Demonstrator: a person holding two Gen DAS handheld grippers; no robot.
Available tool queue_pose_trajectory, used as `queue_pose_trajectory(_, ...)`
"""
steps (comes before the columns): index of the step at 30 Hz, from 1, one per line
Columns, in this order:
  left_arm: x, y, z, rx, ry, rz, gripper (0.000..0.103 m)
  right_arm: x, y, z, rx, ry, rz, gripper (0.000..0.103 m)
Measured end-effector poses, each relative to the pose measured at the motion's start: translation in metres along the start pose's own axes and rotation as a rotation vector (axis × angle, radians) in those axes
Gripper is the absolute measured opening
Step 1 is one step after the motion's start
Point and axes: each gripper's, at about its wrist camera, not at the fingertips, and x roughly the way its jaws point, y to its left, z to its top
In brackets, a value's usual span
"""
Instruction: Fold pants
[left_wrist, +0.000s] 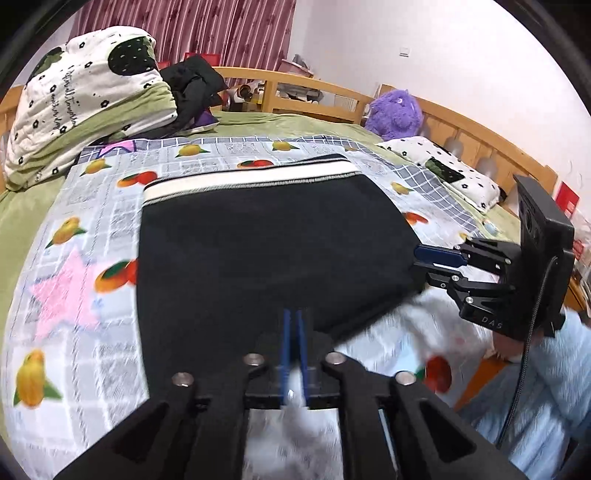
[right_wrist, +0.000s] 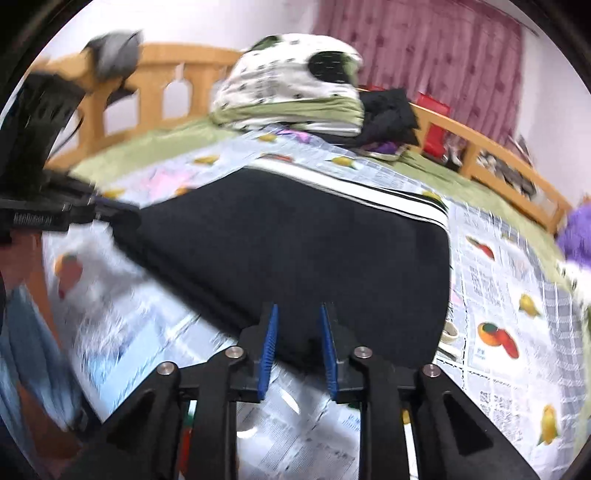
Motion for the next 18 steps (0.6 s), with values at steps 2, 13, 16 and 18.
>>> queue_pose_trajectory(2, 0.018, -0.006, 0.015, 0.000, -0.002, 0.003, 0.024, 0.011, -0.014, 0.005, 0.054, -0.001, -0.061, 0.026)
queue_pose_trajectory(13, 0.046, -0.007, -0.007, 0.005, 0.043, -0.043, 0.027, 0.042, -0.046, -0.012, 0.138, 0.077, -0.059, 0.026)
queue_pose_trajectory(16, 0.033, 0.000, -0.024, 0.000, 0.060, -0.058, 0.027, 0.039, -0.045, -0.017, 0.119, 0.096, -0.063, 0.026)
queue_pose_trajectory(18, 0.024, 0.006, -0.035, -0.001, 0.066, -0.005, 0.027, 0.038, -0.044, -0.020, 0.109, 0.114, -0.074, 0.026)
